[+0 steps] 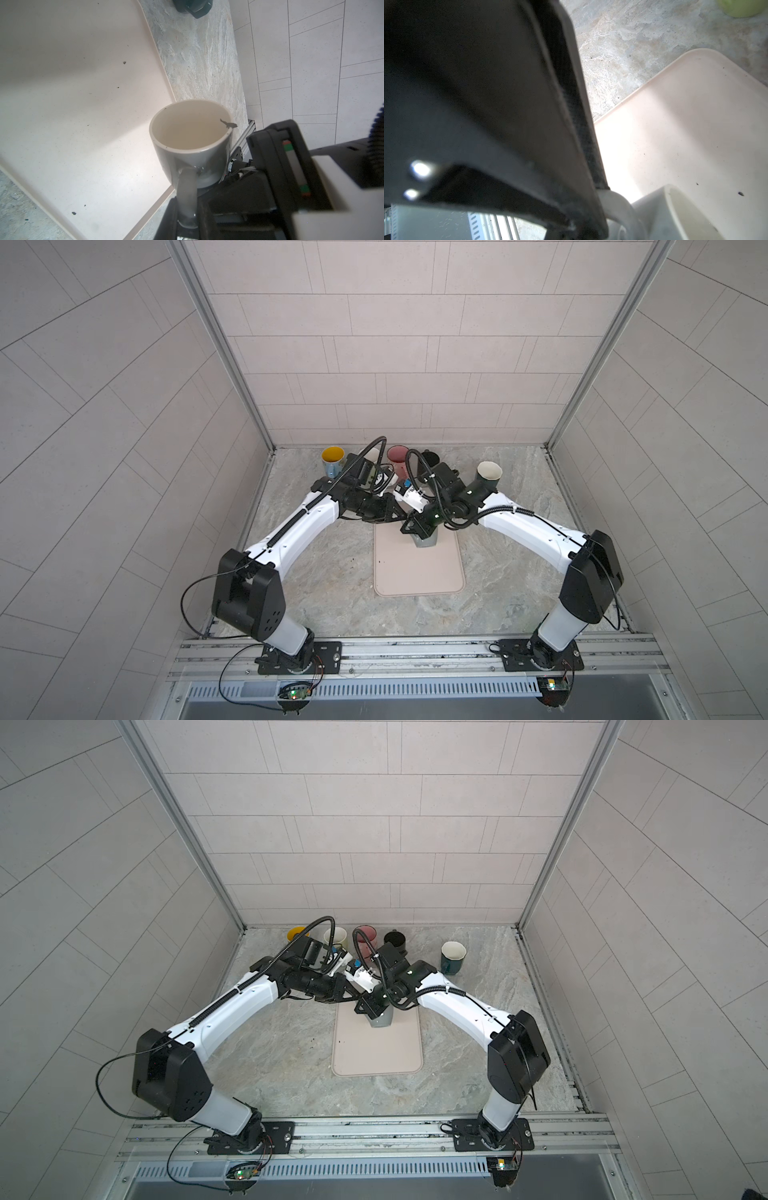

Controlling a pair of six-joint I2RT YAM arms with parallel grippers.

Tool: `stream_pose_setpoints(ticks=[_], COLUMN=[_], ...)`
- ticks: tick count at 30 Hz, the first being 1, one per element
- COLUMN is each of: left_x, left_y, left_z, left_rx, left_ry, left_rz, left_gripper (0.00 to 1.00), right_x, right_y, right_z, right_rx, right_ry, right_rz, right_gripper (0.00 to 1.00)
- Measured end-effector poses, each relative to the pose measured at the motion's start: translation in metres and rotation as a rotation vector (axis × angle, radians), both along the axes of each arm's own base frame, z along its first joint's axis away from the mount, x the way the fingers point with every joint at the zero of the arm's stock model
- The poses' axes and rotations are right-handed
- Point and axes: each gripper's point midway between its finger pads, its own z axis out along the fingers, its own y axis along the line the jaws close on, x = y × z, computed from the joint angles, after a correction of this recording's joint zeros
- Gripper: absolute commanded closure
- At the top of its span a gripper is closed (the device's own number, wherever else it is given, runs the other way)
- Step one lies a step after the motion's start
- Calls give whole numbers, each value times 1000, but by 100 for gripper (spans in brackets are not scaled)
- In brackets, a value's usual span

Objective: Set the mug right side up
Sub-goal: 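Grasp the grey mug with the left gripper beside the right gripper, then open and draw back the right gripper while the left gripper holds the mug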

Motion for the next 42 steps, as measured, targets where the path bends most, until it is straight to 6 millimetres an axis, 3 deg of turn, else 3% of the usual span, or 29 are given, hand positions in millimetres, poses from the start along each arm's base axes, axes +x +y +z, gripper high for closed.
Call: stream_pose_setpoints(ticks=[16, 26, 42], left_x=[5, 7, 1], left_y=[11, 12, 8], left_z=[-4, -7, -18], left_rx=[41, 58, 95], left_ry=[-49, -55, -51], left_rz=[81, 95, 85], left_gripper=[100, 100, 100], right_x=[7, 8, 10], right_y=[11, 11, 9], right_z=[-7, -11, -21], right_rx=[37, 51, 55], right_ry=[-58, -68, -78], right_rz=[0, -7, -21], right_gripper=[100, 86, 78])
